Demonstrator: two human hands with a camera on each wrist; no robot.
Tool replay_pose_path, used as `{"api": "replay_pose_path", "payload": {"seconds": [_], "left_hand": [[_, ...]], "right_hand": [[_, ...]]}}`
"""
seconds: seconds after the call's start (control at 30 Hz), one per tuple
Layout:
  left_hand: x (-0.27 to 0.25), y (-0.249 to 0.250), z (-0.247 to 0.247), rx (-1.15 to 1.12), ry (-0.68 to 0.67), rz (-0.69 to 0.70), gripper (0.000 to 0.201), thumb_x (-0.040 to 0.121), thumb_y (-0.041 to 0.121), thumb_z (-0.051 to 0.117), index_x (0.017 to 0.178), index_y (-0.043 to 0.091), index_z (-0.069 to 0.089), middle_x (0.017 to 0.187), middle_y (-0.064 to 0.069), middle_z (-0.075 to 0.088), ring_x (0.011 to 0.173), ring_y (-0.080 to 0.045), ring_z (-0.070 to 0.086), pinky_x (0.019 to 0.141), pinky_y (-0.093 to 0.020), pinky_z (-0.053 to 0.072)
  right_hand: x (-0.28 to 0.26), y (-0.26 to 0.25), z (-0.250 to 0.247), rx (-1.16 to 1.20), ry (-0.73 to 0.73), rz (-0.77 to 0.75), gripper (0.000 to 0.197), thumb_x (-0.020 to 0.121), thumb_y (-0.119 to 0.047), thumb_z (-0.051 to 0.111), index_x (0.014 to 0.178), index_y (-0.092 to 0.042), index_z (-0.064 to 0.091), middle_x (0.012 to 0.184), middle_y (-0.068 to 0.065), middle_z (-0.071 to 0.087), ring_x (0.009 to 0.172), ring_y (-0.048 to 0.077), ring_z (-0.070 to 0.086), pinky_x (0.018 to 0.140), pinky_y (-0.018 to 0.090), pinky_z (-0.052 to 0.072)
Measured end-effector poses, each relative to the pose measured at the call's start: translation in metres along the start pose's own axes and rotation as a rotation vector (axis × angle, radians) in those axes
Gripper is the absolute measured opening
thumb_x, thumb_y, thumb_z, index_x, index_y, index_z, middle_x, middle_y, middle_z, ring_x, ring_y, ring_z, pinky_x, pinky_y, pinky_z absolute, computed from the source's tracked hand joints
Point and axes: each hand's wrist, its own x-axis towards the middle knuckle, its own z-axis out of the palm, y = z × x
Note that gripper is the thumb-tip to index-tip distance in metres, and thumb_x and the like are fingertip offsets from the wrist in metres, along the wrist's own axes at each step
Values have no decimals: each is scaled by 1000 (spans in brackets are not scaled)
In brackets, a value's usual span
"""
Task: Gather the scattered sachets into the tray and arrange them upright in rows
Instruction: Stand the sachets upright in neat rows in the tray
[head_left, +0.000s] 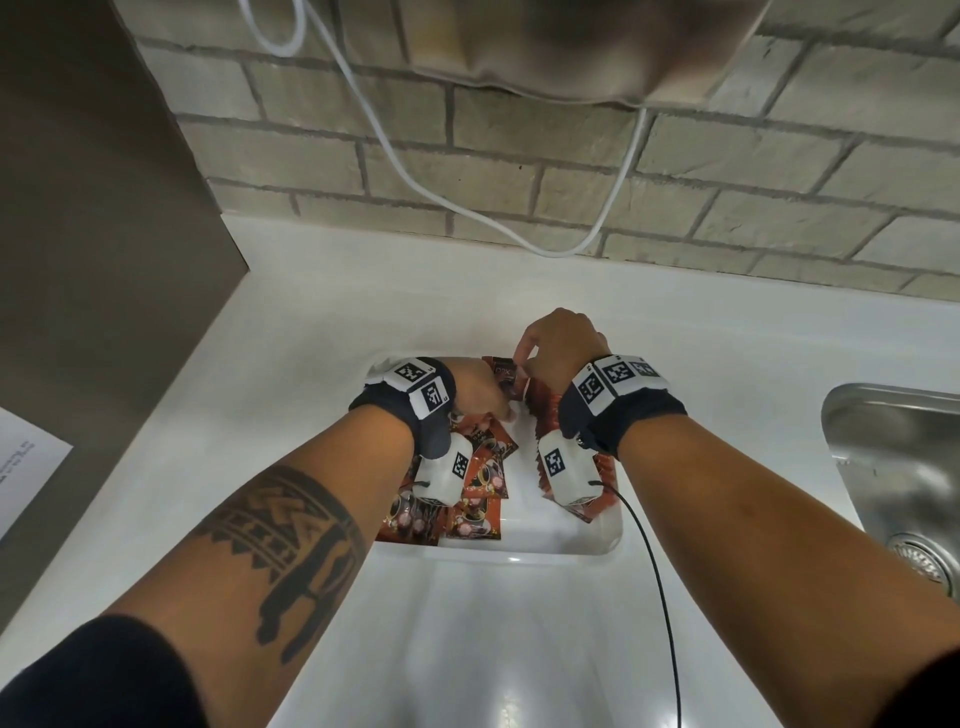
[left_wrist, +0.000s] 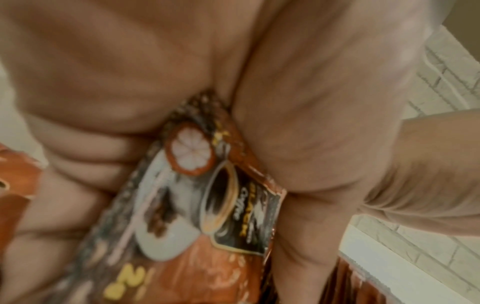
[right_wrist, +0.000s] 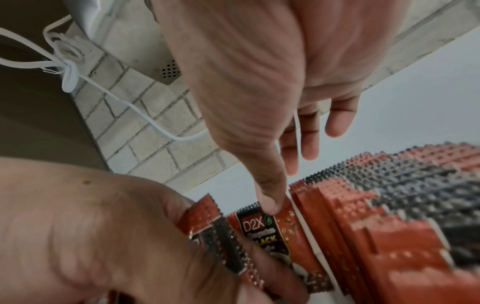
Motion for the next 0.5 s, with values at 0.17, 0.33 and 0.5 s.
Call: {"api": "replay_pose_path", "payload": {"seconds": [0.17,0.33,0.5], "left_hand": [[-3,2,0,-16,-14,15,35,95,43,64,81,11,69,74,-2,65,66,-16,56,72,-27,46],[-8,5,-1,35,-24,3,34,96,39,62,84,8,70,72,-4,62,59,-14,52,56,-23,42],[-17,7,-3,17,-47,-4,36,97,32,62,110,-1,73,75,-7,61,58,-14,52,55,-21,45]], "right_hand": [[0,2,0,34,-8,-17,21,83,-18,71,76,-37,69,98,-10,61,104,19,59,94,39,50],[-2,6,-5,77,38,-40,16,84,-19,71,86,-35,72,105,-7,60,104,19,60,95,38,49],[-7,8,-13,125,74,-57,15,85,-19,71,90,-33,73,101,-8,59,103,17,60,98,40,49]]}}
